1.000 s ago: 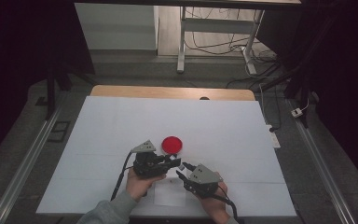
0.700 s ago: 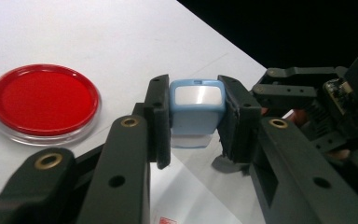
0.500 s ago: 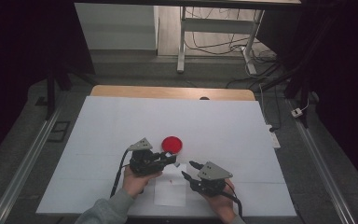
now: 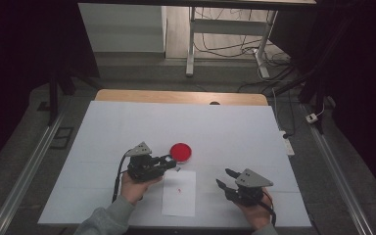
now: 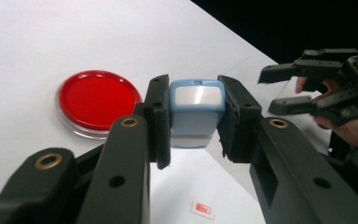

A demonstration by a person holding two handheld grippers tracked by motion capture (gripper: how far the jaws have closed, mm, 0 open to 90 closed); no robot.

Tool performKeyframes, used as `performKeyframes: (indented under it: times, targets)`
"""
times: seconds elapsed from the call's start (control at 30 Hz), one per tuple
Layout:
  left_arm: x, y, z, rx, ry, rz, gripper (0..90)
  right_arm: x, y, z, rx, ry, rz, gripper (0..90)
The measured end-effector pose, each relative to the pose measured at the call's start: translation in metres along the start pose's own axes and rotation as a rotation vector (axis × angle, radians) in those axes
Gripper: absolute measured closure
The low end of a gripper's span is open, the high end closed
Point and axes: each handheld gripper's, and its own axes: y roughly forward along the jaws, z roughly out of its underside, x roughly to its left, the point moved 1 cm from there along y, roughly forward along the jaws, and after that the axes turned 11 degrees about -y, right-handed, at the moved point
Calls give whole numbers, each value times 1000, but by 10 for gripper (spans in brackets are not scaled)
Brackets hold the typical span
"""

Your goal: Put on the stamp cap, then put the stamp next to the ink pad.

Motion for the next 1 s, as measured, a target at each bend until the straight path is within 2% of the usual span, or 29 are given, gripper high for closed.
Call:
performKeyframes:
  times: [0.1,0.37,0.8,1.0]
  targets:
    - [3,-4,-1,-6,1,-11,673,-8,-9,5,-5,16,9,490]
    - [10,-11,-3,-14,19,-65,672,-16,-21,13,-3,36,20,490]
    - [18,-11,-5,-5,43,-117,672,-22,-25,19,7,49,31,493]
    - [23,-9,-5,15,67,-160,672,-25,-24,21,15,55,28,496]
